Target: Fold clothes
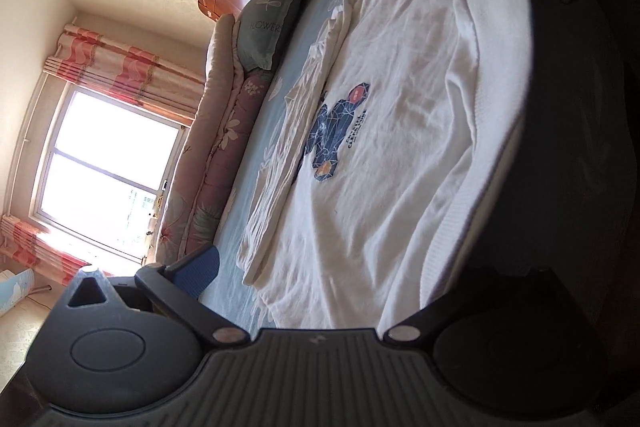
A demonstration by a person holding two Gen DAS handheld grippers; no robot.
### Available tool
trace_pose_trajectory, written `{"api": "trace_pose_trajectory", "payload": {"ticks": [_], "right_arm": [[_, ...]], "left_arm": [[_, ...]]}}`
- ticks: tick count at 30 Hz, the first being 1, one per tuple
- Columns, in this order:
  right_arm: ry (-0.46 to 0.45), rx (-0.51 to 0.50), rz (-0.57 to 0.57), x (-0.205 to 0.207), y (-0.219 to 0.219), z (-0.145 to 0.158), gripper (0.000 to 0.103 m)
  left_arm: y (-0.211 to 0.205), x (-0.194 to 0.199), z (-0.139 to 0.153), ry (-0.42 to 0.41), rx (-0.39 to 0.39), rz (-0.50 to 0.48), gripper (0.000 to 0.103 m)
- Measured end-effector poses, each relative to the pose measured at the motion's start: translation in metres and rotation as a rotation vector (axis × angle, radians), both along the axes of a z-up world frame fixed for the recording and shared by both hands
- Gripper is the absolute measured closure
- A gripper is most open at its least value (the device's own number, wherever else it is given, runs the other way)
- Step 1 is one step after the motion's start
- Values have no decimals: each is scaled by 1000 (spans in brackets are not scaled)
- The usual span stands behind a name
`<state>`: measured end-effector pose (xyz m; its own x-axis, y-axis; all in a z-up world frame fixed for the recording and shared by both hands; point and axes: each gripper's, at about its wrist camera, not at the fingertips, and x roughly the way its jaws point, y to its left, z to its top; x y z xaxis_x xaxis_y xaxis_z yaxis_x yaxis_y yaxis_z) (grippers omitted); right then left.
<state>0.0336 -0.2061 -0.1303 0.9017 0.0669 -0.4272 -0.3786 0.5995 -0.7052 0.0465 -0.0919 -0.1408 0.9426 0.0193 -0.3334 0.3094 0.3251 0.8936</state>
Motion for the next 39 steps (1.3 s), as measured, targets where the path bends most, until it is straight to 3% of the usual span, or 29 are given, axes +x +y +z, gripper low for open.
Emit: {"api": "trace_pose_trajectory", "payload": {"ticks": [6,15,26,39], "right_arm": [[-129,-80,2,-8,6,0,0],[-256,-151,-8,-8,11,8,0],[-314,-169,-45,17,12,24,0],[-359,-163,-87,73,16,51,0]], "left_arm": [[1,-1,0,-70,41,-9,0],[-1,12,13,-161,22,33,0],[1,37,32,-181,14,44,0],[6,89,63,-202,-16,56,0]]}}
